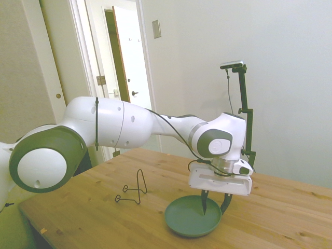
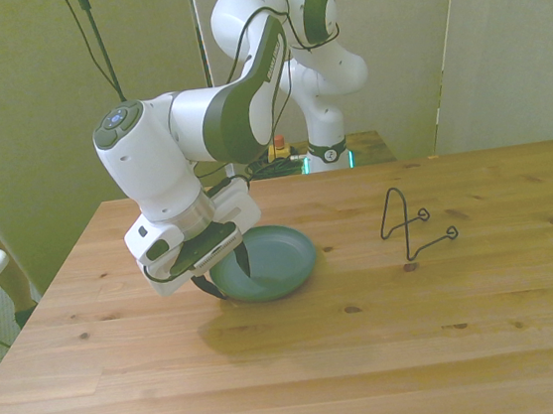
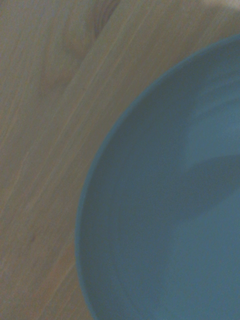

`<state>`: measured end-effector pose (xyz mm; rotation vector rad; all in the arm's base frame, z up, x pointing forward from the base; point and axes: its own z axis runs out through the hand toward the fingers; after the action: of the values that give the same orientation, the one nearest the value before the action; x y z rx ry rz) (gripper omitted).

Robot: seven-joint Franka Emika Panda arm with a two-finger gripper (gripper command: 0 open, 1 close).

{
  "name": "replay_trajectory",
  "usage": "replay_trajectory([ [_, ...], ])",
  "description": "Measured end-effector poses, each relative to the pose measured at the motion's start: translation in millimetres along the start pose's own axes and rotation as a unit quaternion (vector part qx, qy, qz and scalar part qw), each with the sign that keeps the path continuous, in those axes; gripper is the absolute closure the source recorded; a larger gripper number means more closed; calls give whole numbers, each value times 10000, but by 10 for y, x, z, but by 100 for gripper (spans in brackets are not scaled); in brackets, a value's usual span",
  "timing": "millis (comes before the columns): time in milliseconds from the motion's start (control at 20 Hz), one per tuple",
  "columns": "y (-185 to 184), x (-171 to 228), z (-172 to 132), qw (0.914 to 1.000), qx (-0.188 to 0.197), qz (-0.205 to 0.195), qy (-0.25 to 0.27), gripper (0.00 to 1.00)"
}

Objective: Load the plate

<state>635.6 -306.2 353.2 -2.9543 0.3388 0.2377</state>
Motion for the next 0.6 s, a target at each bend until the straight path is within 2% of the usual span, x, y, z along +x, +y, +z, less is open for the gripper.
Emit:
replay_trajectory([
  [600,21,6,24,10000,-1,-31,-2,100],
])
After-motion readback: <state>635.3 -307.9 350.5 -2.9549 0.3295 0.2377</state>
